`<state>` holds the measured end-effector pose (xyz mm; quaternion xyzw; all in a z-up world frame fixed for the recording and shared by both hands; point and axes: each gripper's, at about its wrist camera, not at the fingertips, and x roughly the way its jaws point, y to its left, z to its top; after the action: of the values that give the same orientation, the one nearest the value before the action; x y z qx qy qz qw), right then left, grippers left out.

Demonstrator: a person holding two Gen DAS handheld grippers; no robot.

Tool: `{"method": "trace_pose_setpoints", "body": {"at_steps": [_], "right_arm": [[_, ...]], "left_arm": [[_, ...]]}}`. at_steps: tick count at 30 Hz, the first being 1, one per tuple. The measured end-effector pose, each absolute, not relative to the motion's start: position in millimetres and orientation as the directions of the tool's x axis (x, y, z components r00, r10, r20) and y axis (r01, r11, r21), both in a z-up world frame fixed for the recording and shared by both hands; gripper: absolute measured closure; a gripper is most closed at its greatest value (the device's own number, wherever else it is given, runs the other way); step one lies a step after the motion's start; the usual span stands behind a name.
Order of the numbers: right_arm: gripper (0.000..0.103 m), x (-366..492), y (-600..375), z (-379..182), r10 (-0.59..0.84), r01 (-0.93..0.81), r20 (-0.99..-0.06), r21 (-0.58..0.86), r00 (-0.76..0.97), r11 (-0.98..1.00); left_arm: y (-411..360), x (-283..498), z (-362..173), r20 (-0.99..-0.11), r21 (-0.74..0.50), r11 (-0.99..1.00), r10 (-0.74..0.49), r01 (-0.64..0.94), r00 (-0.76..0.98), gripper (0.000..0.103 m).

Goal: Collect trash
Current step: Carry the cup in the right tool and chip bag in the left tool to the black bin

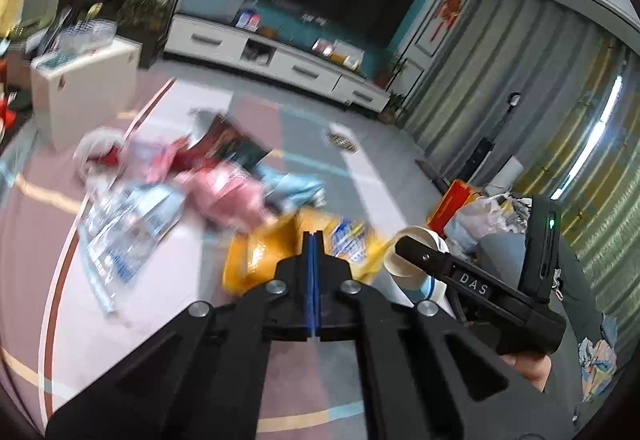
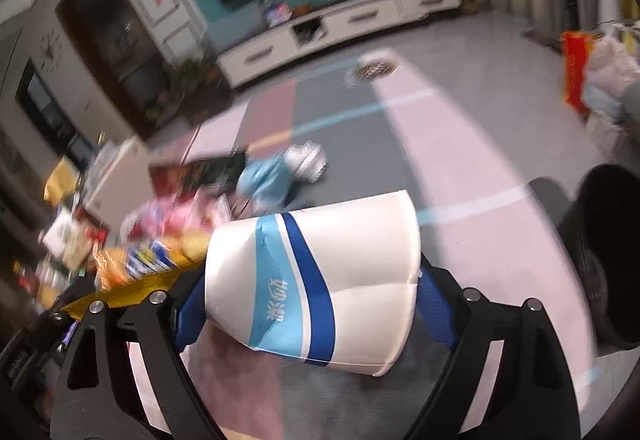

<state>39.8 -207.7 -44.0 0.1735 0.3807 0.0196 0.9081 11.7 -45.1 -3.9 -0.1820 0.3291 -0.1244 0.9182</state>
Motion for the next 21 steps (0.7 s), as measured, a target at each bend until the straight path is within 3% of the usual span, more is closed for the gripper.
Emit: {"method": "trace_pose_setpoints", "body": {"at_steps": [3, 7, 8, 10, 11, 13, 15, 21], "right_arm": [[0.017, 30.7, -234.0, -33.5, 0.125, 0.138, -0.655, 0.334, 0.745, 0.933], [0.017, 29.3, -261.0, -37.0, 0.124, 0.171, -0.653, 0.369, 0.747, 0.914], [0.017, 29.2, -264.9, -38.2, 0.123, 0.177, -0.656, 0.372, 0.745, 0.911], [0.017, 30.2, -272.5, -41.1, 0.124, 0.186, -0.66, 0.38, 0.741, 0.906], [0.017, 30.9, -274.9, -42.1, 0.126, 0.189, -0.661, 0.384, 0.74, 0.904], [0.017, 30.9, -277.1, -43.2, 0.134, 0.187, -0.66, 0.393, 0.739, 0.9], [0.017, 31.0, -276.6, -43.9, 0.14, 0.183, -0.661, 0.394, 0.737, 0.901], [0.017, 29.8, -270.4, -42.9, 0.153, 0.155, -0.66, 0.384, 0.736, 0.91]], "left_arm": [[-72.3, 15.3, 6.1, -0.56, -0.374, 0.915, -0.354, 0.153, 0.749, 0.102], [-86.6, 20.9, -4.4, -0.623, -0.334, 0.935, -0.311, 0.115, 0.718, 0.102], [-84.3, 23.0, -12.0, -0.655, -0.324, 0.943, -0.283, 0.077, 0.7, 0.096], [-77.5, 21.9, -24.6, -0.702, -0.312, 0.95, -0.254, 0.034, 0.665, 0.07], [-72.4, 20.1, -31.8, -0.725, -0.301, 0.954, -0.232, 0.005, 0.649, 0.049], [-64.6, 13.6, -39.8, -0.746, -0.273, 0.962, -0.194, -0.027, 0.638, 0.038], [-58.8, 5.8, -47.4, -0.775, -0.25, 0.967, -0.17, -0.049, 0.608, 0.009], [-63.2, -1.9, -83.9, -0.825, -0.247, 0.969, -0.196, -0.025, 0.53, 0.004]]}}
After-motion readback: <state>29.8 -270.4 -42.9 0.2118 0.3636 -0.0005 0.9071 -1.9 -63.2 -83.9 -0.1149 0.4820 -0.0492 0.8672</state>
